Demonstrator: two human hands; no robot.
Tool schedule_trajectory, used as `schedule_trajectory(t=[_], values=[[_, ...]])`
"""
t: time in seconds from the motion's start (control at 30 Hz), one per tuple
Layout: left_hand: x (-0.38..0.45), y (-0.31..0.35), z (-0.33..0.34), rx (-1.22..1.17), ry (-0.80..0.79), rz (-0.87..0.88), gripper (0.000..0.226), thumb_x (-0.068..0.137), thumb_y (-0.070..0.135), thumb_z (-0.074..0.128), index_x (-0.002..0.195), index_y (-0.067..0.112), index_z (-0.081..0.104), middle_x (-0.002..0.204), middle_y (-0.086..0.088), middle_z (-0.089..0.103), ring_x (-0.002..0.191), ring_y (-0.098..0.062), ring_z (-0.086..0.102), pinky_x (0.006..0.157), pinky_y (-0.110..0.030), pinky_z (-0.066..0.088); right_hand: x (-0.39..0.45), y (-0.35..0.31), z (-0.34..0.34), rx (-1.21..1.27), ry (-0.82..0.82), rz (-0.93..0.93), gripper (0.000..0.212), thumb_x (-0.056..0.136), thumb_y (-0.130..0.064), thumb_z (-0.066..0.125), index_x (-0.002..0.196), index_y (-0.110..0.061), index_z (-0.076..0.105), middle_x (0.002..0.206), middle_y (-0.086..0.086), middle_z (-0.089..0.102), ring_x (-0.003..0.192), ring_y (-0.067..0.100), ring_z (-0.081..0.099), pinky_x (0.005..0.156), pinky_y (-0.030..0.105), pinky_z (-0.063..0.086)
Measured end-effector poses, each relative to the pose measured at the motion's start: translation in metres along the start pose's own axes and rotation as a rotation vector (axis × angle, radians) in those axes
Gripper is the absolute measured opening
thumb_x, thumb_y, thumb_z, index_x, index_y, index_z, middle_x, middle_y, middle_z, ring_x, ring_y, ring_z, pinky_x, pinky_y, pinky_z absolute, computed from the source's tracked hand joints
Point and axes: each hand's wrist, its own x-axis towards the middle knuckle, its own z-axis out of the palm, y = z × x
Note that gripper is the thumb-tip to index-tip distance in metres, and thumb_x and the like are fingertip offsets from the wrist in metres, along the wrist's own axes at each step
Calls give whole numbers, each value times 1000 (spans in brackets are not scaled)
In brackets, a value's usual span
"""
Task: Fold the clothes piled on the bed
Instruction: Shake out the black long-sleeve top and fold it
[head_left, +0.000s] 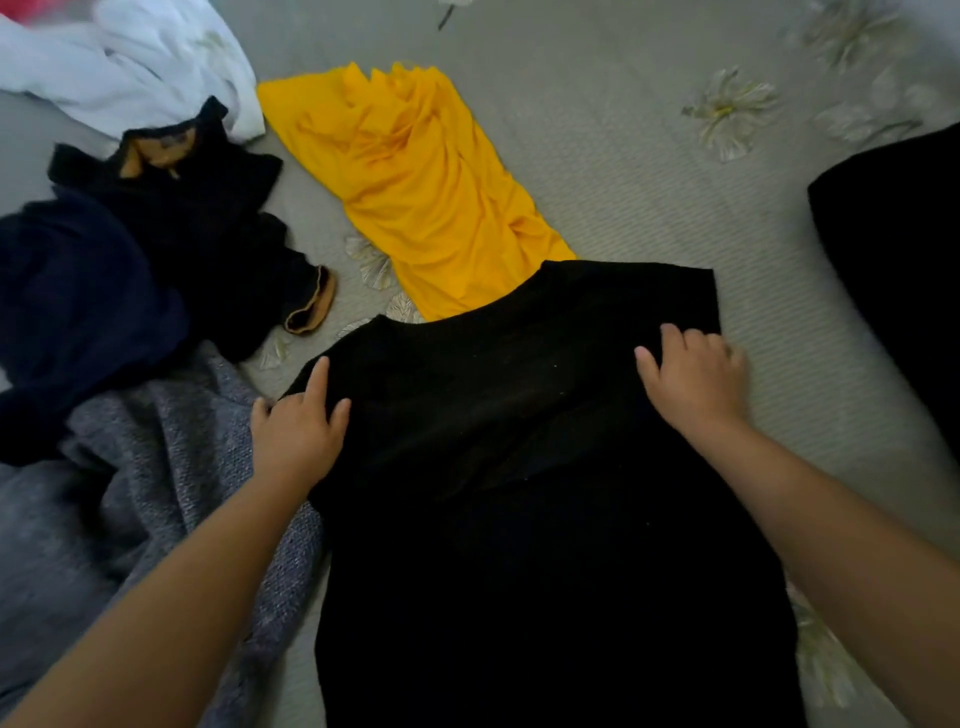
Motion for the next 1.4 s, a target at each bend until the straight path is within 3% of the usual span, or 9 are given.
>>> schedule_trajectory(t=[0.13, 0.23, 0.43, 0.57, 0.67, 0.8, 0.97, 1.13, 1.4], values=[[11, -16, -3, 5, 7, 82, 58, 95, 35, 42, 144, 9, 24, 93, -23, 65, 84, -37, 61, 73, -41, 44, 8, 3, -9, 24, 28, -57, 47, 96, -37, 37, 118, 1, 51, 105, 24, 61, 96, 39, 56, 73, 39, 42], [29, -24, -6, 2, 82, 151, 60, 88, 39, 55, 132, 0, 43, 98, -27, 63, 88, -40, 61, 74, -43, 43, 15, 14, -16, -115, 70, -115, 51, 91, -42, 43, 116, 0, 54, 103, 23, 58, 96, 38, 55, 77, 40, 40], [65, -29, 29, 158, 42, 345, 92, 89, 65, 2, 108, 0, 63, 67, -18, 58, 57, -31, 57, 57, -36, 45, 20, 17, -2, -203, 15, -145, 77, 85, -59, 22, 118, 1, 58, 97, 28, 59, 80, 41, 59, 69, 46, 44], [74, -31, 46, 215, -4, 406, 75, 93, 59, 10, 116, 6, 57, 80, -22, 58, 68, -34, 55, 72, -41, 36, 20, 13, 11, -133, -24, -81, 80, 79, -61, 17, 135, -10, 45, 135, 25, 43, 119, 44, 43, 90, 55, 33], [64, -21, 35, 111, 219, 392, 47, 88, 39, 45, 118, 5, 55, 110, -27, 57, 104, -38, 49, 94, -56, 33, 14, 6, 10, -140, 62, -121, 68, 81, -50, 28, 132, -9, 48, 138, 27, 39, 128, 47, 33, 96, 68, 22], [13, 11, 27, -99, 203, 316, 57, 86, 40, 32, 113, -1, 61, 121, -25, 57, 117, -42, 50, 97, -59, 32, -6, -4, 18, -166, 212, -264, 54, 84, -44, 35, 129, -15, 47, 136, 25, 44, 128, 39, 29, 96, 68, 18], [-18, 6, 70, 68, -66, 282, 81, 91, 61, 4, 124, 9, 55, 130, -24, 50, 122, -43, 44, 102, -53, 20, -28, 4, 34, -147, -97, -176, 81, 84, -66, 3, 138, -19, 40, 148, 18, 28, 138, 37, 21, 107, 60, 11], [-16, 5, 78, 41, -5, 312, 76, 86, 61, 18, 128, 9, 52, 135, -24, 46, 127, -43, 39, 103, -55, 17, -29, 2, 23, -113, -175, -169, 85, 72, -62, -2, 146, -26, 18, 156, 7, 2, 143, 26, -5, 112, 50, -5], [-110, 18, 85, -218, 205, 186, 59, 86, 41, 34, 135, 9, 40, 140, -29, 36, 132, -45, 27, 103, -59, 13, -145, 51, 46, 124, 11, -88, 65, 84, -44, 33, 131, -2, 48, 141, 33, 31, 129, 50, 30, 100, 64, 26]])
